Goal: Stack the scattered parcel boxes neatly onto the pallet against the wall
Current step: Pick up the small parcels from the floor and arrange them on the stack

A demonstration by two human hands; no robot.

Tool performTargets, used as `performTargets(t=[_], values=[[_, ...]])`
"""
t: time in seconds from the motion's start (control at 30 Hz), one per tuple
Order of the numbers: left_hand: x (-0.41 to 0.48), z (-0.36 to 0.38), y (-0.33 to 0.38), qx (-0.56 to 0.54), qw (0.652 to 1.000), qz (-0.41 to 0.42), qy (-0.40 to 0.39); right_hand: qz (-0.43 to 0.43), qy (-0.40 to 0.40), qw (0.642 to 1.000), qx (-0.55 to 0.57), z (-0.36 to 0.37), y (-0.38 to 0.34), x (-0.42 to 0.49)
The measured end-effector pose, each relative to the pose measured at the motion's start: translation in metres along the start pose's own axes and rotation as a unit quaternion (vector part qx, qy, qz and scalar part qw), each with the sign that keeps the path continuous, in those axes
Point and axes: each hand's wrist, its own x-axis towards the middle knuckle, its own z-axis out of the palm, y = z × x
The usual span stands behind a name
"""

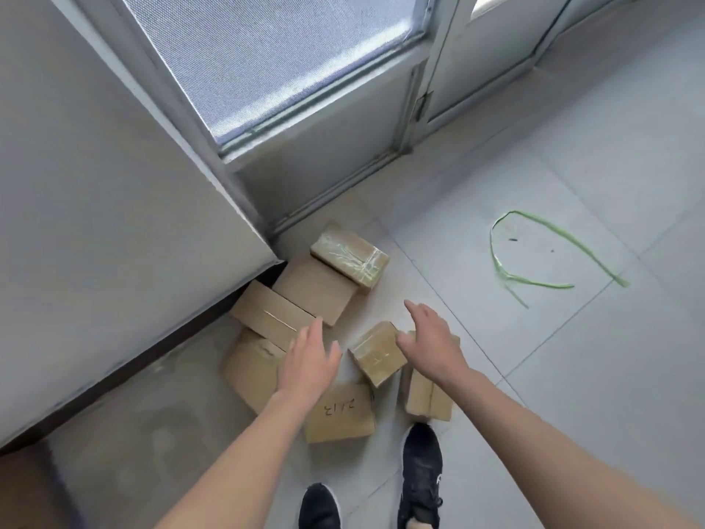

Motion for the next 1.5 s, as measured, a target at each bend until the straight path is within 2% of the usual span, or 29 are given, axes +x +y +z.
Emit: performTargets(t=[0.17, 0.4, 0.53, 0.63, 0.73, 0.83, 0.97, 1.1, 1.2, 1.37, 1.5], values=[[0.073, 0.01, 0.017, 0.051, 0.998, -0.036, 0.02, -0.036, -0.002, 0.998, -0.052, -0.004, -0.004, 0.085], [0.21, 0.052, 0.019, -0.03, 0.985, -0.166, 0.037, -0.076, 0.033, 0.989, -0.122, 0.042, -0.002, 0.207], [0.256, 0.078, 0.003, -0.088, 0.949, -0.301, 0.013, -0.087, 0.023, 0.982, -0.164, 0.086, -0.005, 0.261], [0.271, 0.09, -0.007, -0.135, 0.929, -0.345, 0.019, -0.07, 0.013, 0.976, -0.206, 0.111, -0.006, 0.284], [0.28, 0.102, -0.012, -0.161, 0.921, -0.352, 0.049, -0.074, 0.065, 0.957, -0.272, 0.126, -0.001, 0.291], [0.283, 0.104, -0.008, -0.179, 0.913, -0.356, 0.079, -0.072, 0.122, 0.951, -0.276, 0.125, 0.005, 0.287], [0.276, 0.097, -0.006, -0.215, 0.904, -0.363, 0.068, -0.008, 0.095, 0.97, -0.222, 0.117, 0.015, 0.259], [0.27, 0.102, -0.005, -0.204, 0.907, -0.356, 0.091, -0.005, 0.077, 0.973, -0.219, 0.111, 0.038, 0.235], [0.253, 0.094, 0.005, -0.176, 0.923, -0.328, 0.099, -0.001, 0.09, 0.974, -0.206, 0.098, 0.043, 0.221], [0.186, 0.059, 0.032, -0.083, 0.971, -0.201, 0.099, 0.002, 0.126, 0.979, -0.162, 0.065, 0.022, 0.162], [0.107, 0.012, 0.029, -0.096, 0.969, -0.207, 0.095, -0.009, 0.125, 0.98, -0.152, 0.04, -0.017, 0.089]])
